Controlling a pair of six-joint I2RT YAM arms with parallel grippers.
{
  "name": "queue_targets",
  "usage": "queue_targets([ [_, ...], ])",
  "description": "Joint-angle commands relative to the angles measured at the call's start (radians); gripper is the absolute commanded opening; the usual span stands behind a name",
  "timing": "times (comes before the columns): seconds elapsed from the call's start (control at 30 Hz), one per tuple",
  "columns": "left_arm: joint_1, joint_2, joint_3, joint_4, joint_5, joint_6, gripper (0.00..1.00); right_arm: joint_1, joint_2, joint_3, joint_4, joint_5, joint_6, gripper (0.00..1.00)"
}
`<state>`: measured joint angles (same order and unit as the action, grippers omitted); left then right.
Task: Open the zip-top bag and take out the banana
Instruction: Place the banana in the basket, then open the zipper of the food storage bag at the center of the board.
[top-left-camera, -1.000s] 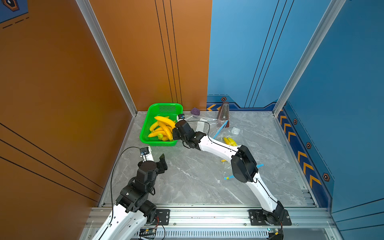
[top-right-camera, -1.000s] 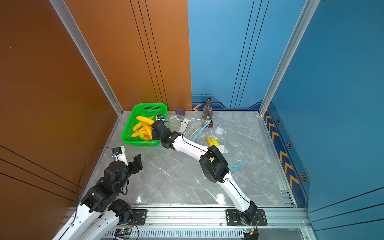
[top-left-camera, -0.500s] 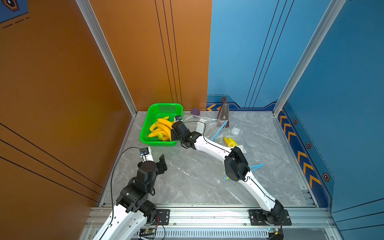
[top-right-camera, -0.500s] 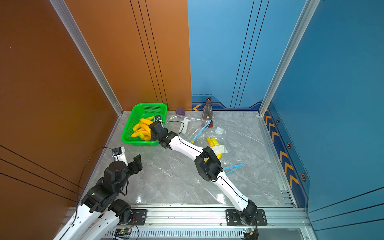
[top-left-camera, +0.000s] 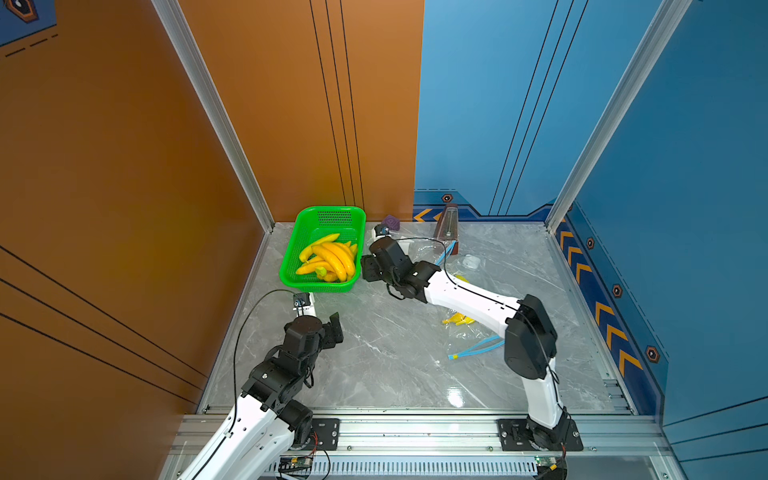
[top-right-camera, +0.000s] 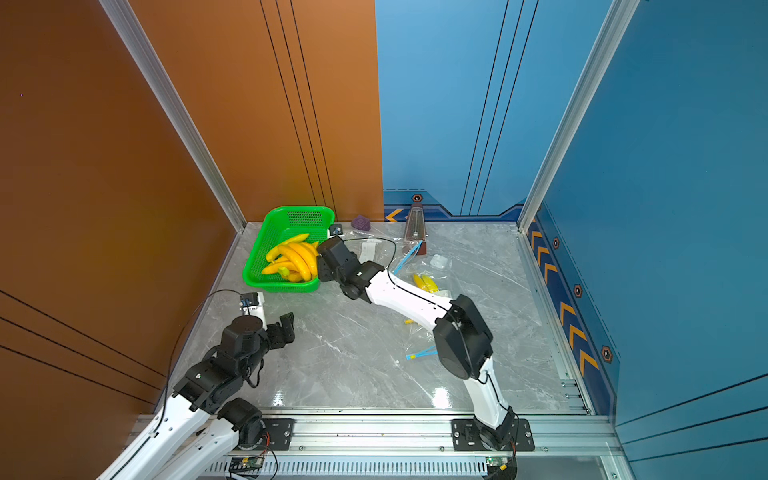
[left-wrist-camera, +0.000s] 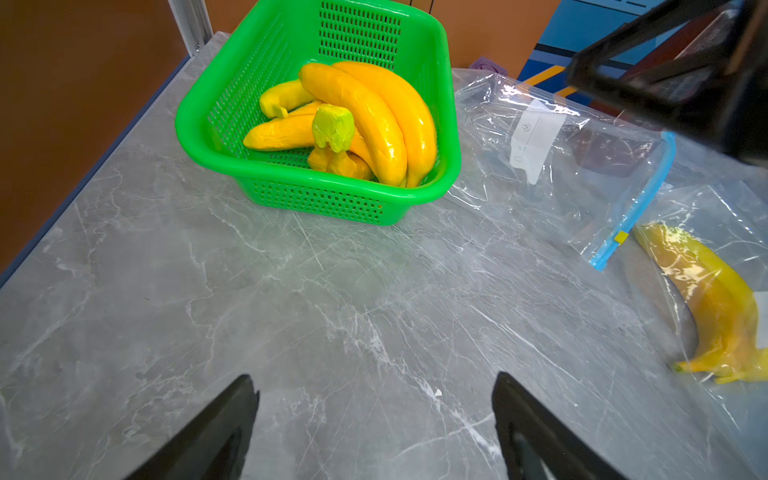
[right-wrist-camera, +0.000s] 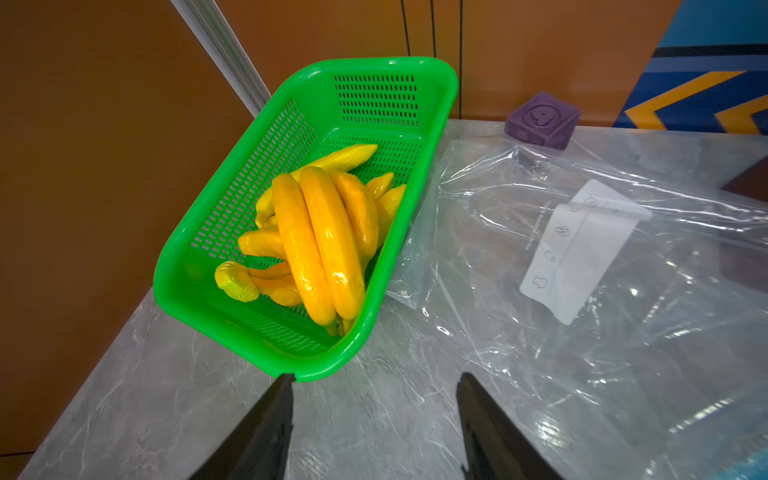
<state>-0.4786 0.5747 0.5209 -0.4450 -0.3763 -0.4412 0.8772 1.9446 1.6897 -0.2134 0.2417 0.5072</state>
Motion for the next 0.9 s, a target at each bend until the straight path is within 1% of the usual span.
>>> queue_targets([
  [0.0,-0.071,0.046,0.014,0.101,0.078,0.048,0.9,-0.032,-0.176,-0.209,0.064,0.035,0.066,0.64],
  [0.03,-0.105,0.067,0.013,0.127,0.074,0.062,0.9,-0.039,-0.228,-0.276,0.073,0.04,0.075,0.64],
  [0.13,-0.249,0.162,0.013,0.244,0.056,0.124,0.91,-0.062,-0.398,-0.483,0.075,0.065,0.116,0.64],
  [0.17,-0.296,0.207,0.013,0.324,0.063,0.152,0.91,-0.073,-0.463,-0.553,0.075,0.071,0.132,0.64],
  [0.23,-0.376,0.308,0.033,0.411,0.087,0.194,0.91,-0.094,-0.588,-0.679,0.07,0.084,0.151,0.64],
  [0.33,-0.505,0.503,0.103,0.506,0.106,0.269,0.92,-0.158,-0.792,-0.839,0.011,0.096,0.192,0.64],
  [0.37,-0.545,0.573,0.139,0.527,0.106,0.293,0.92,-0.194,-0.865,-0.886,-0.02,0.095,0.201,0.64],
  [0.47,-0.625,0.757,0.236,0.573,0.129,0.353,0.92,-0.295,-1.063,-1.004,-0.11,0.073,0.234,0.64],
  [0.57,-0.667,0.917,0.334,0.593,0.148,0.391,0.89,-0.404,-1.211,-1.105,-0.185,0.034,0.257,0.62],
  [0.7,-0.706,1.091,0.472,0.592,0.168,0.427,0.88,-0.547,-1.334,-1.209,-0.259,-0.039,0.302,0.61],
  [0.77,-0.719,1.158,0.545,0.589,0.177,0.441,0.87,-0.614,-1.391,-1.252,-0.279,-0.076,0.324,0.61],
  [0.87,-0.732,1.235,0.612,0.59,0.168,0.458,0.88,-0.704,-1.483,-1.299,-0.306,-0.134,0.341,0.6],
])
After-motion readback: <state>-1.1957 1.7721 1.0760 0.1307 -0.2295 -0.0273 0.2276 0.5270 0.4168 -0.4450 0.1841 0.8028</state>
